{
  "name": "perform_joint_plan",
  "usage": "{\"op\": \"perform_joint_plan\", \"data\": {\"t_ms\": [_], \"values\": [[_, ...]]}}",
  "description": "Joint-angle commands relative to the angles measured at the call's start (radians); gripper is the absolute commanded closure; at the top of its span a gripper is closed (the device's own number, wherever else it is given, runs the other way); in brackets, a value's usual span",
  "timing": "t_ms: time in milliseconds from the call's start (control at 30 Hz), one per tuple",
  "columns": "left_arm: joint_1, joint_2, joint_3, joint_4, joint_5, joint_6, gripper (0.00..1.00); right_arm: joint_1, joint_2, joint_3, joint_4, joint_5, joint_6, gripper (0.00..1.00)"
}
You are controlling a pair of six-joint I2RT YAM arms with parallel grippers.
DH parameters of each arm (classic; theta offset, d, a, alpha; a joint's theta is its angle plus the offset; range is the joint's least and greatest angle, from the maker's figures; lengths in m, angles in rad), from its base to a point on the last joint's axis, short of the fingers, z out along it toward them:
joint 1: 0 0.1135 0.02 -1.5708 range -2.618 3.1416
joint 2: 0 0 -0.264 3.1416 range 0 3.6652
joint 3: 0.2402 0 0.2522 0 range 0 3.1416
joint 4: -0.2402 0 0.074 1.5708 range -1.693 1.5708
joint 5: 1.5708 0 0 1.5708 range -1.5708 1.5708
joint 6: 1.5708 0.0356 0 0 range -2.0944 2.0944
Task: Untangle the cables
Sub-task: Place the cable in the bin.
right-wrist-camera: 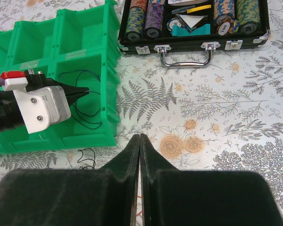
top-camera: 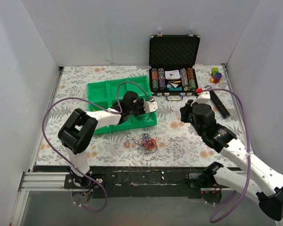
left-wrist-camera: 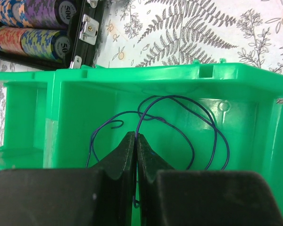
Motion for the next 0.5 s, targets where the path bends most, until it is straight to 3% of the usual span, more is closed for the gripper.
{"op": "perform_joint_plan", "data": {"t_ms": [0, 167, 333, 467], "values": [[-0.004, -0.008, 0.021, 0.007, -0.059, 0.012, 1.00, -0.002, -0.002, 0.013, 0.038, 0.002, -0.010, 0.94], [-0.009, -0.015, 0.019, 0.050, -0.070, 0.003, 0.96, -0.002, 0.005, 0.012, 0.047, -0.012, -0.008, 0.94], [-0.010, -0.077, 0.038, 0.019, -0.029, -0.020, 0.50, -0.002, 0.010, 0.013, 0.050, -0.022, -0.007, 0.94], [-0.012, -0.150, 0.056, -0.030, 0.022, -0.080, 0.44, -0.002, 0.010, 0.007, 0.046, -0.030, -0.004, 0.94]]}}
